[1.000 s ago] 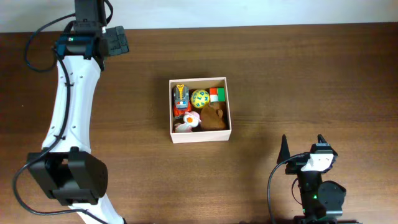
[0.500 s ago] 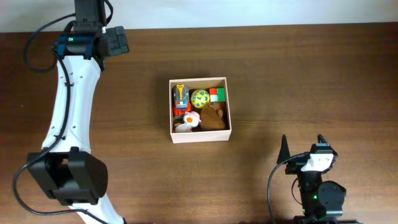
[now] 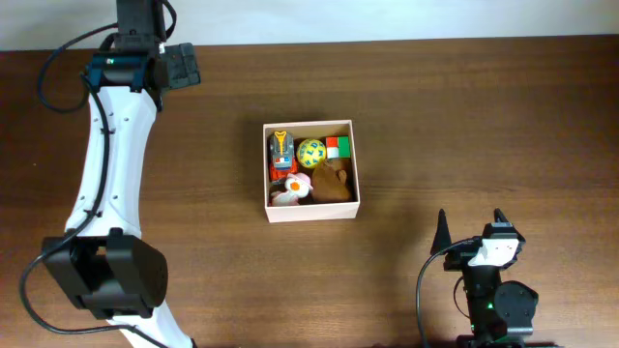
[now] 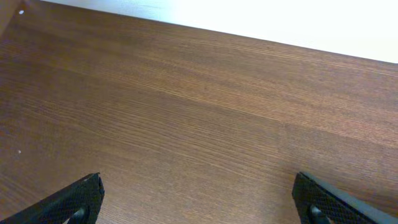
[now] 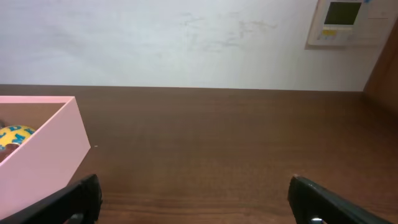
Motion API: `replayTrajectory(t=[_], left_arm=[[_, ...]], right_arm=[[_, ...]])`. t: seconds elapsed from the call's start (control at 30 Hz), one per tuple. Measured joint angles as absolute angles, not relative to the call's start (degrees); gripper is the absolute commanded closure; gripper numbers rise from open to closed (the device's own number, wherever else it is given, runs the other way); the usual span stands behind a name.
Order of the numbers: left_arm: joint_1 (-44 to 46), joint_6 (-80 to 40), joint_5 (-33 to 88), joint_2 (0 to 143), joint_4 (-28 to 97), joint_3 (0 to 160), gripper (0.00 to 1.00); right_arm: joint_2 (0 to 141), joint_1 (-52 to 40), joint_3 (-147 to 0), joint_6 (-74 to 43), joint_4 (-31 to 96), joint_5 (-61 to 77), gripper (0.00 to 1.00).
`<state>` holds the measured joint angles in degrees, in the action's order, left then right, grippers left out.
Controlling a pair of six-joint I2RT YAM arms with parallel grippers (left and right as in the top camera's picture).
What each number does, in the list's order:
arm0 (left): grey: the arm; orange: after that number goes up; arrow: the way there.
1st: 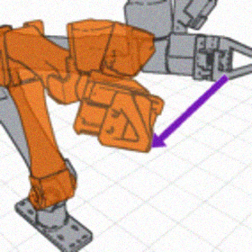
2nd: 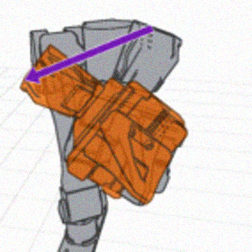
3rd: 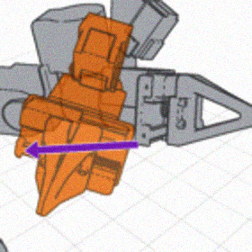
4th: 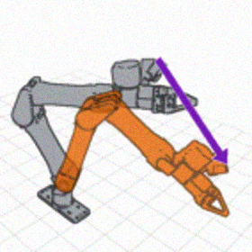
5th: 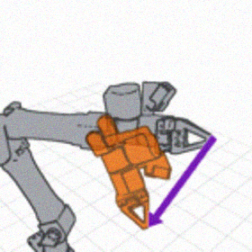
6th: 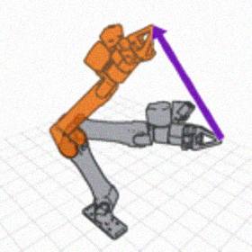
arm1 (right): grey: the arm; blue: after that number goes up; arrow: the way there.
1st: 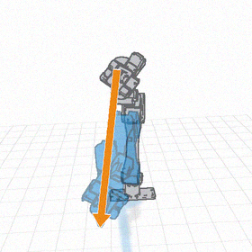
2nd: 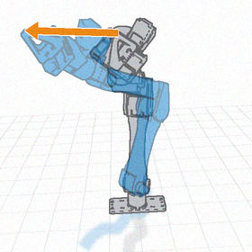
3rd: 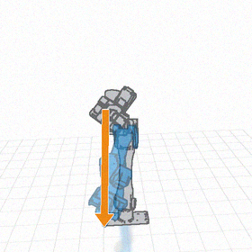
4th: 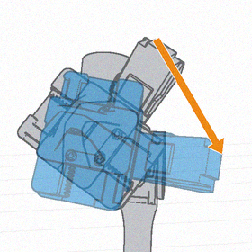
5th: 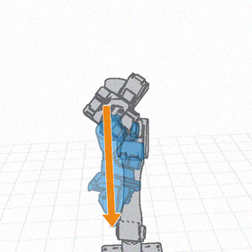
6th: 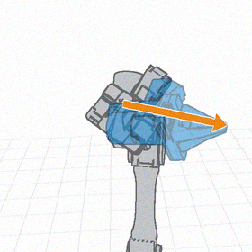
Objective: Pack container
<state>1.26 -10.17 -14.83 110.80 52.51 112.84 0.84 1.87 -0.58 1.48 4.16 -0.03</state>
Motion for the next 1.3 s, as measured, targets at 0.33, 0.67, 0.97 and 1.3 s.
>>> replayTrajectory(t=[0.33,0.67,0.97,1.3], left_arm=[[1.26,-10.11,-13.91,100.92,52.95,112.36,0.01],[2.24,-10.09,-14.0,66.11,49.98,96.86,0.01],[2.24,-10.11,-13.96,42.5,28.05,59.48,0.01],[3.27,-10.11,-12.38,26.68,5.34,30.13,0.01]], right_arm=[[0.84,1.87,-0.58,1.48,4.19,-0.03,0.01],[0.84,1.8,-0.58,1.45,4.19,-0.05,0.01],[0.84,1.8,-0.58,1.45,4.21,-0.21,0.01],[0.84,1.76,-0.58,1.48,4.19,-0.21,0.01]])
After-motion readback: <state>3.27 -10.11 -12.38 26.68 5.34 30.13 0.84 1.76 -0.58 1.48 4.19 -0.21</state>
